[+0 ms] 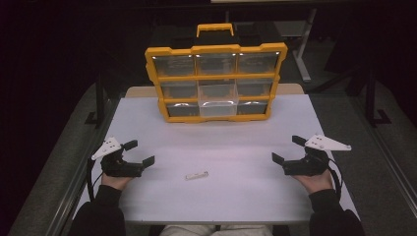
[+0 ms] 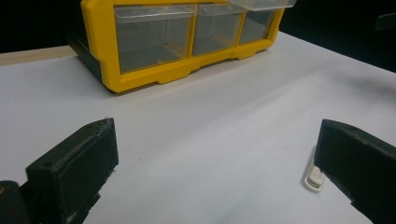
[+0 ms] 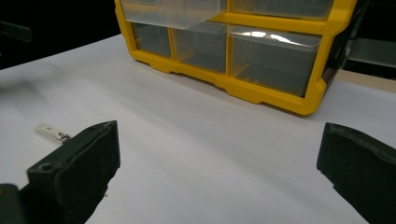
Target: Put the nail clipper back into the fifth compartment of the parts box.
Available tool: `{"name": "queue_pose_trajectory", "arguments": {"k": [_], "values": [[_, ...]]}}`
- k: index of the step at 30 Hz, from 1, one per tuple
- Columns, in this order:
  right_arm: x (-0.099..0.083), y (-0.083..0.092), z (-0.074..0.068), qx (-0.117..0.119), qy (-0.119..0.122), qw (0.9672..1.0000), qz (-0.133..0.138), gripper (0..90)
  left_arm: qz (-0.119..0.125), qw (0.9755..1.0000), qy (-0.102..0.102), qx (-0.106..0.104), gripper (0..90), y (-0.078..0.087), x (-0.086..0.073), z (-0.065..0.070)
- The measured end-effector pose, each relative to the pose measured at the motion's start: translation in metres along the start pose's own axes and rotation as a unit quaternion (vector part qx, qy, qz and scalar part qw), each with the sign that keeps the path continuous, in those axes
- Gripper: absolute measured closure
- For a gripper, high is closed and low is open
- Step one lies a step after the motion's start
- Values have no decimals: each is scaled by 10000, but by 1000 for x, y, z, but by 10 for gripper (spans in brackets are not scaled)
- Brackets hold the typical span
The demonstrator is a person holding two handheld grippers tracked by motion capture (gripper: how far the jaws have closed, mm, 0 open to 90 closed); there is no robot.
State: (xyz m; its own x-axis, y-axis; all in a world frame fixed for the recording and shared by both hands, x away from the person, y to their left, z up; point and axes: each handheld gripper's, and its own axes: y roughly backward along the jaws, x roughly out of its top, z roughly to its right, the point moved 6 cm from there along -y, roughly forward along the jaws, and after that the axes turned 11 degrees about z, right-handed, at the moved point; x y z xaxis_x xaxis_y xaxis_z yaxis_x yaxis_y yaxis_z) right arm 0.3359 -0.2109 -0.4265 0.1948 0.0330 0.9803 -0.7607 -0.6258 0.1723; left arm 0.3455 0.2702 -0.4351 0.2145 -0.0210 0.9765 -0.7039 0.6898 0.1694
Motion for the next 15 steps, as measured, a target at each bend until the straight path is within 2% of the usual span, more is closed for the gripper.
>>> {"name": "queue_pose_trajectory", "arguments": {"k": [15], "values": [[-3, -2, 0, 17, -61, 9999, -110, 0, -78, 9999, 67, -3, 0, -2, -2, 0]]}}
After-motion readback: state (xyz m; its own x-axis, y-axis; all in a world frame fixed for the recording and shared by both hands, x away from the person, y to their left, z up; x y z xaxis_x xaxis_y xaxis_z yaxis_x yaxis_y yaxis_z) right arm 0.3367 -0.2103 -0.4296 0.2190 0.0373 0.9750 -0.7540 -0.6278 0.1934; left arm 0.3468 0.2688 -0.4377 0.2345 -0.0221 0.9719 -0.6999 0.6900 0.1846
